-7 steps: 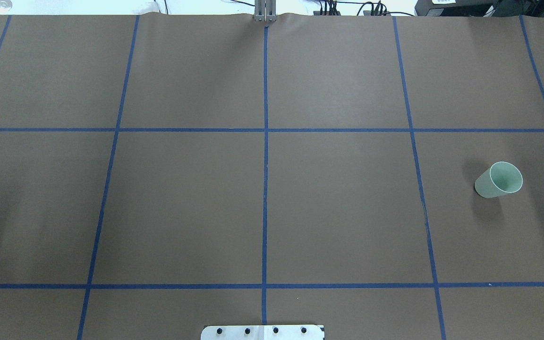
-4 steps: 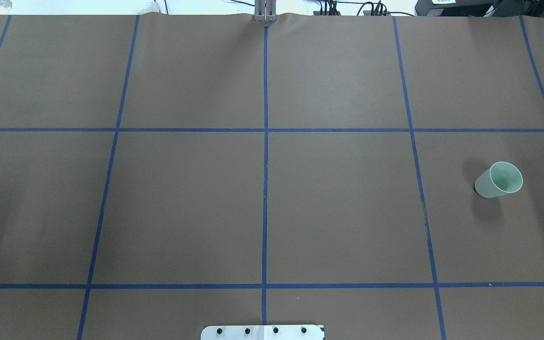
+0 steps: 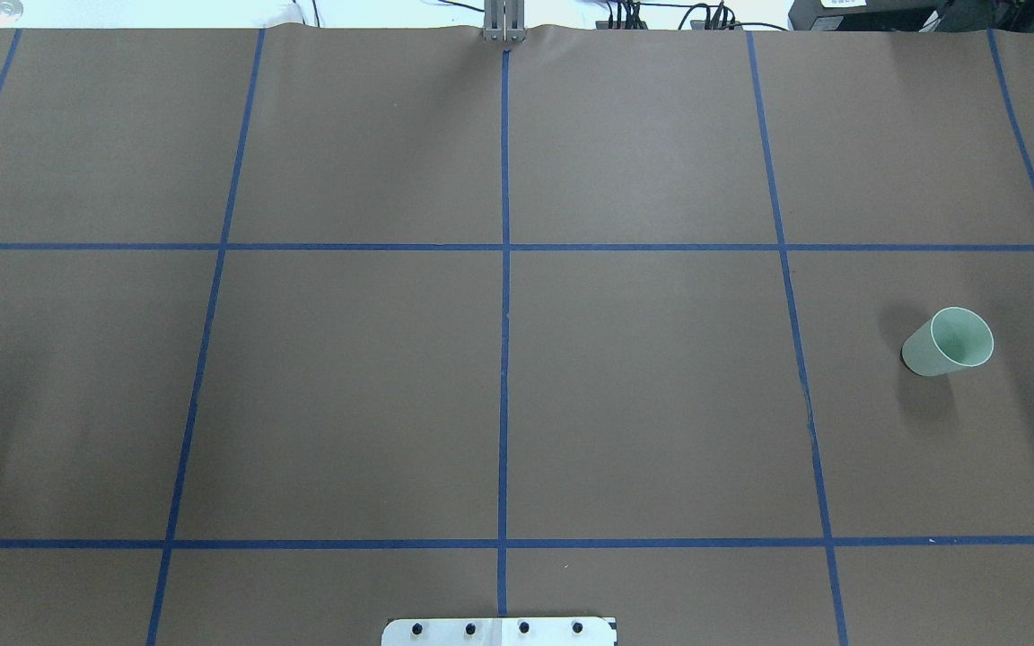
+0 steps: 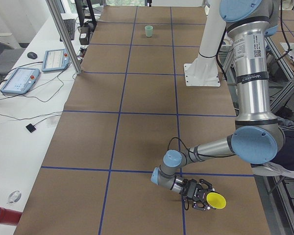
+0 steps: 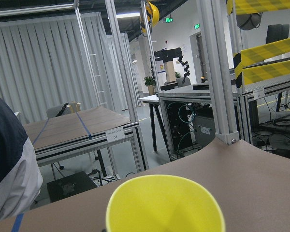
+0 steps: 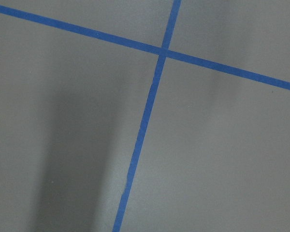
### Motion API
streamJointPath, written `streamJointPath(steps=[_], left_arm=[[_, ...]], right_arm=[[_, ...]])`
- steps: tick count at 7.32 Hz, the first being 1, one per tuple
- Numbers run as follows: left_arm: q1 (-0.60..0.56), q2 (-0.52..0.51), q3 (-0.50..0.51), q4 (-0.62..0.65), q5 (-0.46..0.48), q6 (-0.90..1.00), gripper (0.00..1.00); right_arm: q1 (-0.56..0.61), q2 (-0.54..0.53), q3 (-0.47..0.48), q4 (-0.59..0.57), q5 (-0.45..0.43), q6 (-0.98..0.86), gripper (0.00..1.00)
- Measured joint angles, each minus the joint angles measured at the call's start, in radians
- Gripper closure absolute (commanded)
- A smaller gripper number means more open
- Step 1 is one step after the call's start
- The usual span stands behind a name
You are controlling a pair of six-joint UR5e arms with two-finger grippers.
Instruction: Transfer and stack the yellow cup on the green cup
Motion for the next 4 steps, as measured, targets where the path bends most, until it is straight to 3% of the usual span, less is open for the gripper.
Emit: streamJointPath(steps=[2, 4], left_arm=[[-0.014, 0.013, -0.004, 0.001, 0.139, 0.073, 0.61], [-0.103, 0.01, -0.011, -0.036, 0.34, 0.14, 0.61]], right_arm=[[0.0, 0.0, 0.0, -0.001, 0.002, 0.001, 0.0], [0.0, 0.001, 0.001, 0.0, 0.006, 0.001, 0.0]])
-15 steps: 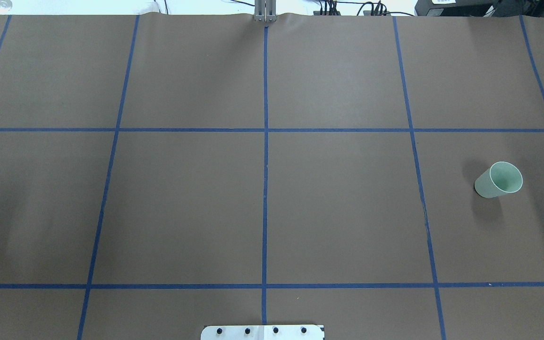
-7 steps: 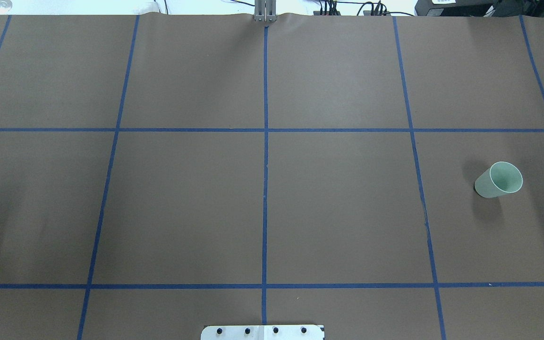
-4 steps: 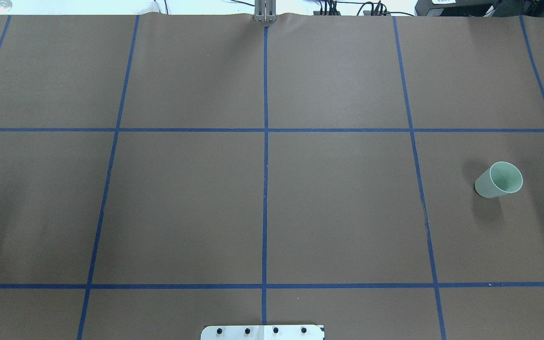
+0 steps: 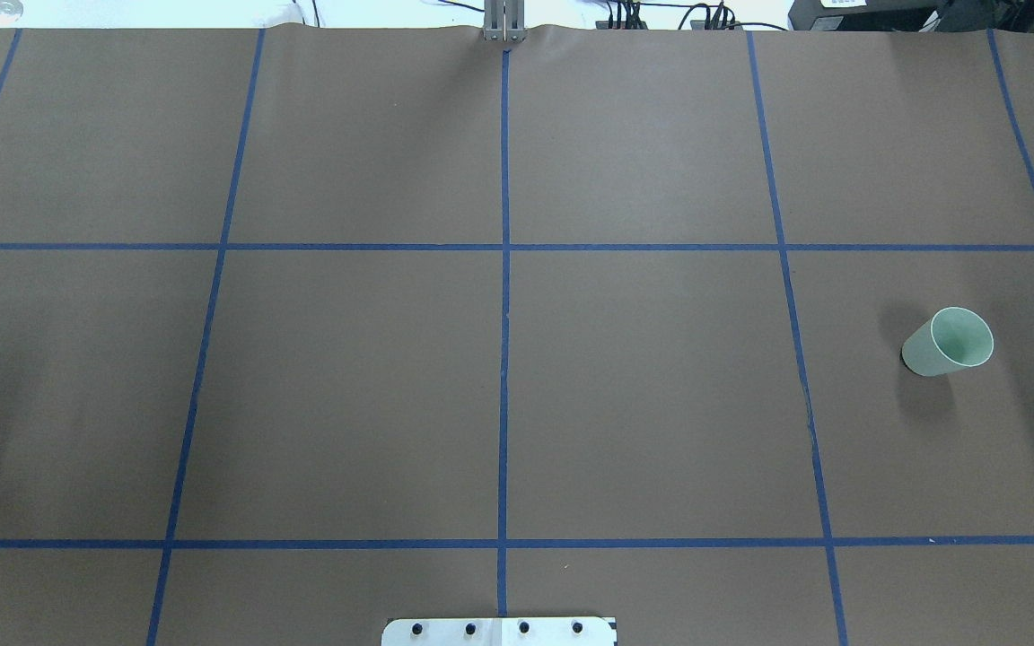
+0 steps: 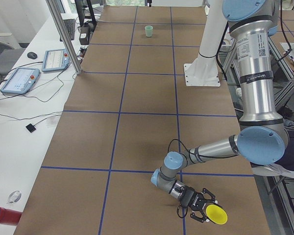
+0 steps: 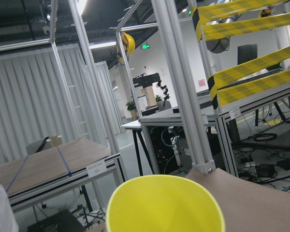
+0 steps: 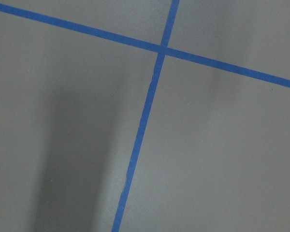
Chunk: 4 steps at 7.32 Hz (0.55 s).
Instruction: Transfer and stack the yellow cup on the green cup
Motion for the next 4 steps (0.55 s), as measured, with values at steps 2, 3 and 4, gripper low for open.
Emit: streamJointPath(steps=[2, 3, 4], left_arm=[[-0.159, -0.002, -0.015, -0.132, 0.278, 0.104, 0.61], [-0.237, -0.002, -0.023, -0.239, 0.417, 0.189, 0.61], [-0.297, 0.004, -0.026, -0.372, 0.532, 0.297, 0.61]], right_arm=[[0.0, 0.004, 0.002, 0.001, 0.001, 0.0, 0.0], [0.0, 0.007, 0.003, 0.002, 0.001, 0.001, 0.0], [0.0, 0.009, 0.006, 0.003, 0.002, 0.0, 0.0]])
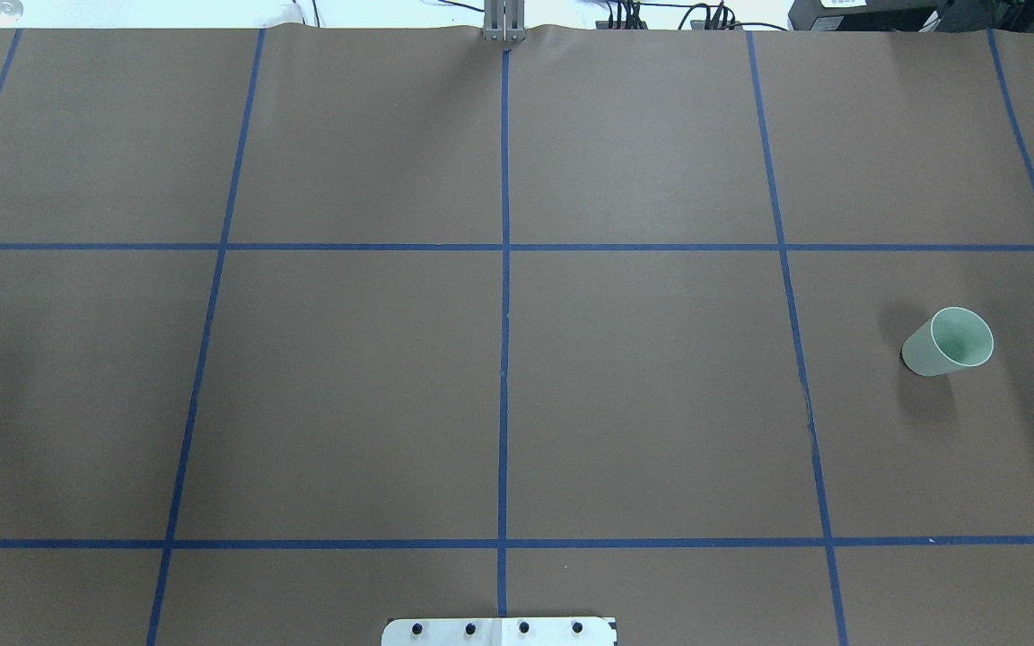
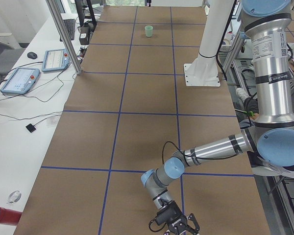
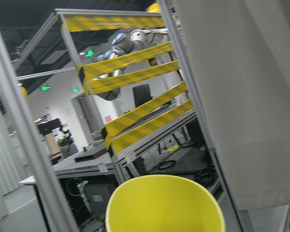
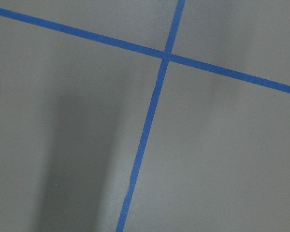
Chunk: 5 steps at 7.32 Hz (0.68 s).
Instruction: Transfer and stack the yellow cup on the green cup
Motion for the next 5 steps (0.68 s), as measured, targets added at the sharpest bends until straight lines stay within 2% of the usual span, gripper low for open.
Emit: streamJointPath(steps=[1, 2, 5], left_arm=[[-0.042, 0.017, 0.001, -0.17, 0.086, 0.136, 0.61], [-0.064, 0.036, 0.008, -0.372, 0.133, 0.285, 0.61], [-0.194, 0.048, 0.06, -0.99, 0.154, 0.833, 0.61]], right_arm=[[0.0, 0.002, 0.002, 0.0, 0.001, -0.002, 0.0], [0.0, 0.004, 0.004, 0.006, 0.001, -0.006, 0.0], [0.0, 0.003, 0.004, 0.085, -0.003, -0.005, 0.0]])
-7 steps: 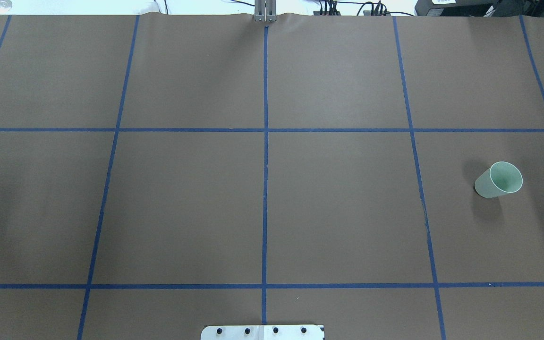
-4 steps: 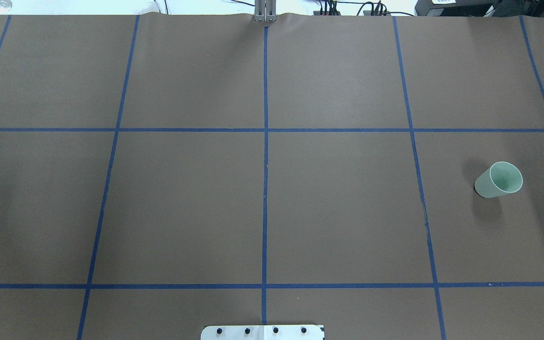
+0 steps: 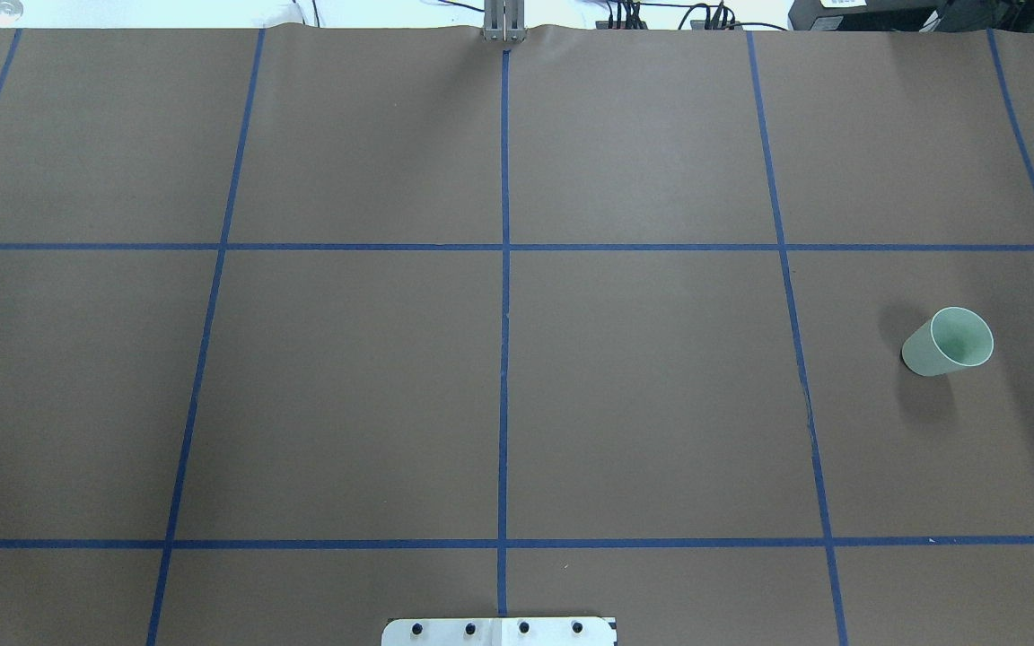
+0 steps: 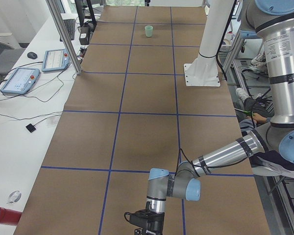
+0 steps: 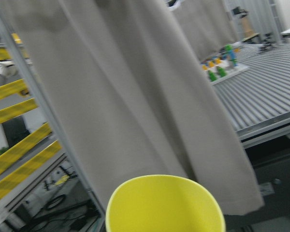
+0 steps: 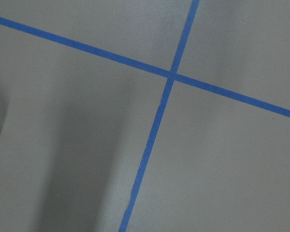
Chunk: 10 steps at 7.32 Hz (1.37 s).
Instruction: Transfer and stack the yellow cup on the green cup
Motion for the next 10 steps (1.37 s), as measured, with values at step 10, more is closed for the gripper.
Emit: streamJointPath(steps=[10], left_arm=[[-0.037, -0.342, -0.197, -0.578, -0.495, 0.285, 0.8]], right_arm=[[0.0, 0.034, -0.022, 0.12, 0.013, 0.007, 0.0]])
